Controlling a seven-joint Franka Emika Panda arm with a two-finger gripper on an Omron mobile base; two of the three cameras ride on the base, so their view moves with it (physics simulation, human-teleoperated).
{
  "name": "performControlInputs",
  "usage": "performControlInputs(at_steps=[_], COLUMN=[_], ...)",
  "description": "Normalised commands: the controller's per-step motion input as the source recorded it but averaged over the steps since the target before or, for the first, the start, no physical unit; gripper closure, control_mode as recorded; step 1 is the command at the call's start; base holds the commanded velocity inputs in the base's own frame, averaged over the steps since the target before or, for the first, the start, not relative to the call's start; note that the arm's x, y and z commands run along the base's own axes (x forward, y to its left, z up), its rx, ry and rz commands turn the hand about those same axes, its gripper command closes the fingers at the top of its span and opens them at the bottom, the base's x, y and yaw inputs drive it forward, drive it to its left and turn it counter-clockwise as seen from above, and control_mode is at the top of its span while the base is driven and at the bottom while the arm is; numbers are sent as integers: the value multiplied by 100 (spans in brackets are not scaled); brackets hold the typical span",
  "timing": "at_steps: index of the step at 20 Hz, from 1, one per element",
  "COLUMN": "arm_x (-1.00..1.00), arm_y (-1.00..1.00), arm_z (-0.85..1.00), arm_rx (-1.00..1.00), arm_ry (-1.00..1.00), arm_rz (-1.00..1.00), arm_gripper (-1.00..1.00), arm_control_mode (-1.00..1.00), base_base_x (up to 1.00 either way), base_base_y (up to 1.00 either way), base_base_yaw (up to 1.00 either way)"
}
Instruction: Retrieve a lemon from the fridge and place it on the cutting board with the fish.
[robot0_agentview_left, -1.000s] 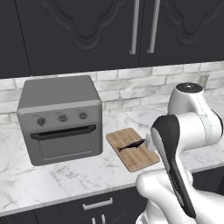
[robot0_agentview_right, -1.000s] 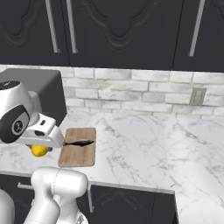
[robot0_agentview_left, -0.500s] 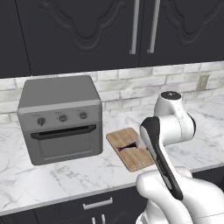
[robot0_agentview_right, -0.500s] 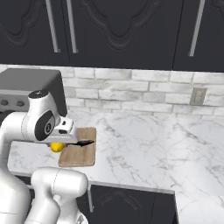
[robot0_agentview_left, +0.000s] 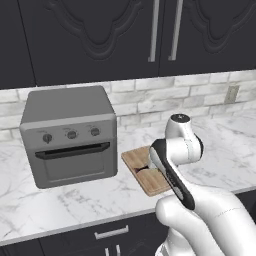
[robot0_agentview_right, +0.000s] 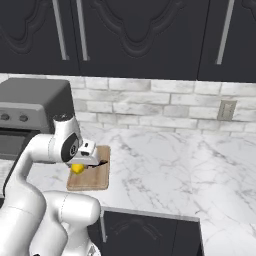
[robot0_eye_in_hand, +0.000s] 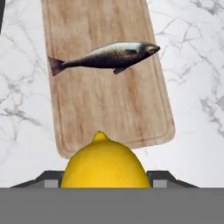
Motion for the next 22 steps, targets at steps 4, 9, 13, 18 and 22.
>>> performControlInputs(at_steps=[4,9,13,18,22], arm_x=[51,41,25,3,0], arm_y=[0,0,0,0,0], arm_z=[-67,-57,-32,-14,-31], arm_rx=[0,0,0,0,0], arm_ry=[2,4,0,0,0], arm_rz=[-3,-2,0,0,0], arm_gripper=[100,100,100,100,100], arm_control_mode=[-100,-100,-100,-100,-100], base_base_x=[0,0,0,0,0], base_base_y=[0,0,0,0,0], base_base_yaw=[0,0,0,0,0])
